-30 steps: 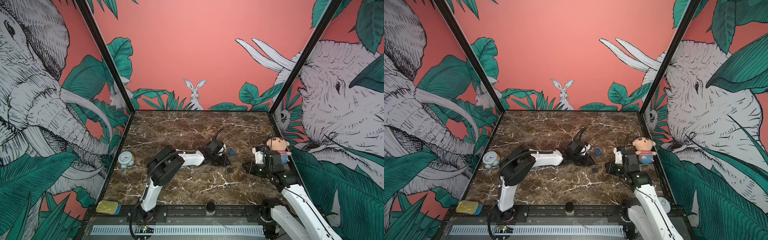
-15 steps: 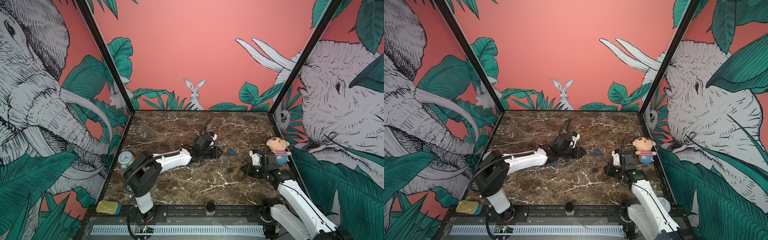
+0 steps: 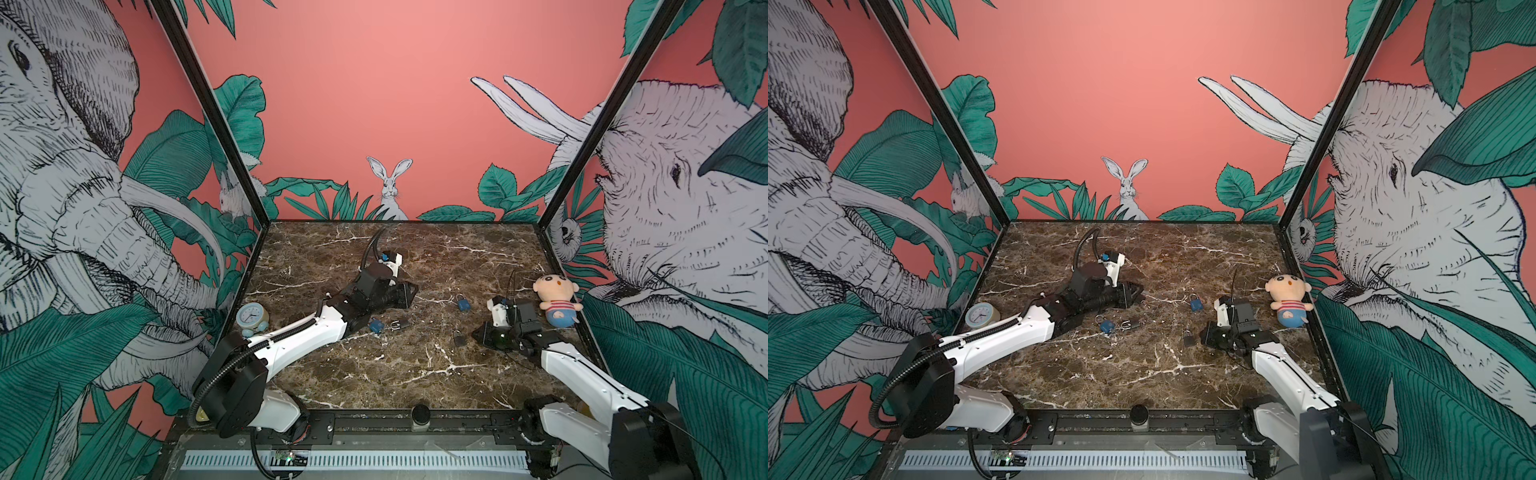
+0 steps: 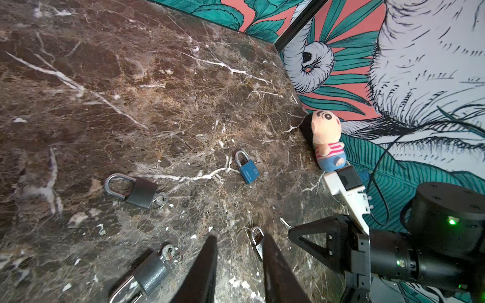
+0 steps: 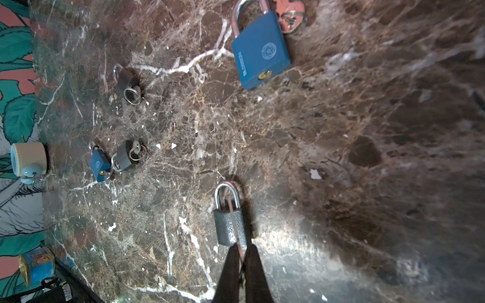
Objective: Lock with the key
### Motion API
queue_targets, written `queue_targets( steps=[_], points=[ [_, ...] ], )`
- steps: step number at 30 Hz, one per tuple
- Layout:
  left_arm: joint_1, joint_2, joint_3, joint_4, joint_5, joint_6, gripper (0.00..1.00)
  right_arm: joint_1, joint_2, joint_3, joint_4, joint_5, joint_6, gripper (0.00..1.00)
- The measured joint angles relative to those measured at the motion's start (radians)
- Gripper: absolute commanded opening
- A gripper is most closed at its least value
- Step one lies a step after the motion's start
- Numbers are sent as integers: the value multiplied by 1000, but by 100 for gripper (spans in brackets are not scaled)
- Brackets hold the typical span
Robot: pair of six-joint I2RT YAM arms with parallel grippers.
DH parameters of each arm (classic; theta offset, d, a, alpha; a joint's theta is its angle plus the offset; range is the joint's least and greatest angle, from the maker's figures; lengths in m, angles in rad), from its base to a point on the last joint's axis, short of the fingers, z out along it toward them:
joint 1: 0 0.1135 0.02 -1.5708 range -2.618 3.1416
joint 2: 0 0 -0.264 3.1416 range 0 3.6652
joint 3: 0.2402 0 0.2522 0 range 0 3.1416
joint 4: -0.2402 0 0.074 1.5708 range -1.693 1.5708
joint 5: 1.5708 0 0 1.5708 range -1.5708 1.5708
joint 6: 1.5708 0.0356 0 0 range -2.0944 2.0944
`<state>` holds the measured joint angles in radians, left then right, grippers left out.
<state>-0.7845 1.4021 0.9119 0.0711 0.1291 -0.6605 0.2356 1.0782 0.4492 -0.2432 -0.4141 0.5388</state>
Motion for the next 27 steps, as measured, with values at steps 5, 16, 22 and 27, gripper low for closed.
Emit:
queue_targets(
  steps=[5,16,22,27],
  points=[
    [1,0,-18,-8,-7,0,32,14,56,0,35,29,8,0],
    [9,0,-31,-13,-17,3,32,37,108,0,82,52,17,1],
    [14,0,-34,-14,-17,3,32,47,121,-2,89,63,18,8],
    [19,0,-34,-13,-17,3,32,54,142,-6,97,67,19,15]
  ],
)
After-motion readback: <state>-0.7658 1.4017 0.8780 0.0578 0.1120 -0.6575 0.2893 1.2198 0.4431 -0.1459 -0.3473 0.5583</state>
